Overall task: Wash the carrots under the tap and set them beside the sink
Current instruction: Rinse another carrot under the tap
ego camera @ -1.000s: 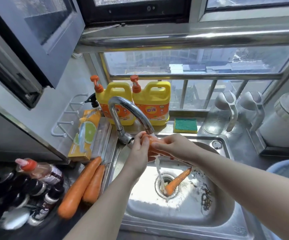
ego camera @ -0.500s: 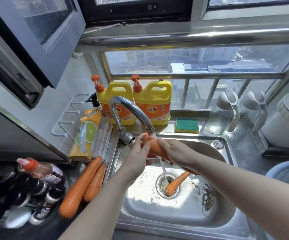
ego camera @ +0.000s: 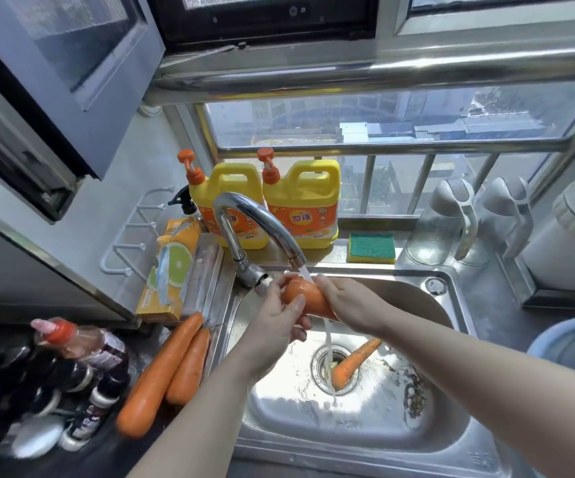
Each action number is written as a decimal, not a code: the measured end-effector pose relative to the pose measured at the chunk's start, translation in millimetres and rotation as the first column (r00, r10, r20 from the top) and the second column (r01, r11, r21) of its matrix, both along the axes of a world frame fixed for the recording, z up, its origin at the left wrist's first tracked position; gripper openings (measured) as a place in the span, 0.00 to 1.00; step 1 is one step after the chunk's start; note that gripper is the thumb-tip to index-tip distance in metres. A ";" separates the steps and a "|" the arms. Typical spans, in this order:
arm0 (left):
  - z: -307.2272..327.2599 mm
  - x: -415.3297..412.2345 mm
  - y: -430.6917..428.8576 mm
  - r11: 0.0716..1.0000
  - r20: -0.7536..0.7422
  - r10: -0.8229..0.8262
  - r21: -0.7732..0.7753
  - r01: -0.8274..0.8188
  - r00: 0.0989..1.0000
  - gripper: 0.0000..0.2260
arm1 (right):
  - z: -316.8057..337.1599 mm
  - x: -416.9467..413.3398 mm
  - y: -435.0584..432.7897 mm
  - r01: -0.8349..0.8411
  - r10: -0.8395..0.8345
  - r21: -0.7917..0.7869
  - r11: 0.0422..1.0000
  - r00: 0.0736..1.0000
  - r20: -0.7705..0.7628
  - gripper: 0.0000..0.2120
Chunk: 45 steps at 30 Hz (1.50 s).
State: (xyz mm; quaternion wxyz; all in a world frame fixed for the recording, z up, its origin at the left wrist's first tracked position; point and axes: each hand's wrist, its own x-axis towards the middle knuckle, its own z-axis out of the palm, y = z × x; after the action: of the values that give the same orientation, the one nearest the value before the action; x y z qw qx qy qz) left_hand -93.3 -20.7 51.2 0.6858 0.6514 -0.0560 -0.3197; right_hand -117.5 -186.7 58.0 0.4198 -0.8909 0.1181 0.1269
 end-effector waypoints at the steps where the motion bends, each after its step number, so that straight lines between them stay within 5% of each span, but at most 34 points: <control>1: -0.1 -1.6 -2.4 1.000 -0.002 0.017 -0.011 -0.017 1.000 0.14 | 0.5 -0.6 -1.8 -0.004 0.004 0.003 1.000 1.000 0.002 0.23; 6: -0.4 2.1 -15.5 0.972 -0.073 0.212 -0.086 -0.218 0.975 0.09 | 5.8 -15.6 0.5 -0.142 0.142 0.012 0.990 0.990 0.001 0.17; 12: 3.1 2.6 -35.5 0.926 -0.050 0.375 0.070 -0.371 0.926 0.06 | 11.5 -22.2 -6.8 -0.214 0.274 -0.377 0.901 0.955 0.111 0.19; 17: 8.6 3.9 -38.3 0.919 -0.363 0.393 0.130 -0.372 0.845 0.09 | 3.4 -31.0 -11.8 -0.197 0.275 -0.389 0.900 0.948 0.157 0.23; 20: 7.3 -0.4 -40.0 0.928 -0.269 0.373 0.116 -0.354 0.888 0.10 | -0.1 -28.1 -15.4 -0.196 0.283 -0.418 0.887 0.947 0.154 0.23; 24: -4.2 0.1 -26.1 0.939 0.206 0.060 0.321 -0.126 0.977 0.11 | -3.8 -22.9 -18.4 -0.184 0.221 -0.269 0.945 0.969 0.111 0.15; 29: -4.0 4.5 -17.2 0.986 0.108 0.059 0.150 -0.075 0.992 0.16 | 7.4 -11.5 -33.4 -0.210 0.233 0.158 0.965 0.961 -0.147 0.14; 31: -4.7 3.0 -17.6 0.986 0.114 0.098 0.124 -0.112 0.989 0.13 | 10.3 -11.2 -37.5 -0.242 0.284 0.192 0.951 0.929 -0.237 0.12; 33: -5.4 1.5 -23.4 0.959 0.144 0.189 0.184 -0.214 0.971 0.06 | 10.7 -13.5 -31.7 -0.314 0.300 -0.030 0.949 0.929 -0.218 0.13; 36: -7.6 4.5 -32.7 0.907 0.032 0.378 0.189 -0.377 0.925 0.07 | 9.5 -23.0 -14.0 -0.345 0.345 -0.482 0.805 0.934 -0.092 0.15; 39: 0.7 15.8 -36.2 0.875 -0.180 0.467 0.238 -0.422 0.866 0.14 | 7.0 -29.2 -7.9 -0.263 0.358 -0.587 0.766 0.933 0.049 0.16; 45: -0.3 14.2 -35.0 0.946 -0.089 0.321 -0.010 -0.323 0.943 0.14 | 5.7 -12.0 -14.7 -0.222 0.215 -0.232 0.947 0.975 -0.057 0.21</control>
State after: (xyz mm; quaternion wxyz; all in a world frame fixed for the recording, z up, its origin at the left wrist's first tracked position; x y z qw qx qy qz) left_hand -79.1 -55.6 50.8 0.7385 0.6290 0.0766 -0.2304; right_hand -129.5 -201.4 63.8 0.2921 -0.9401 0.0395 0.1714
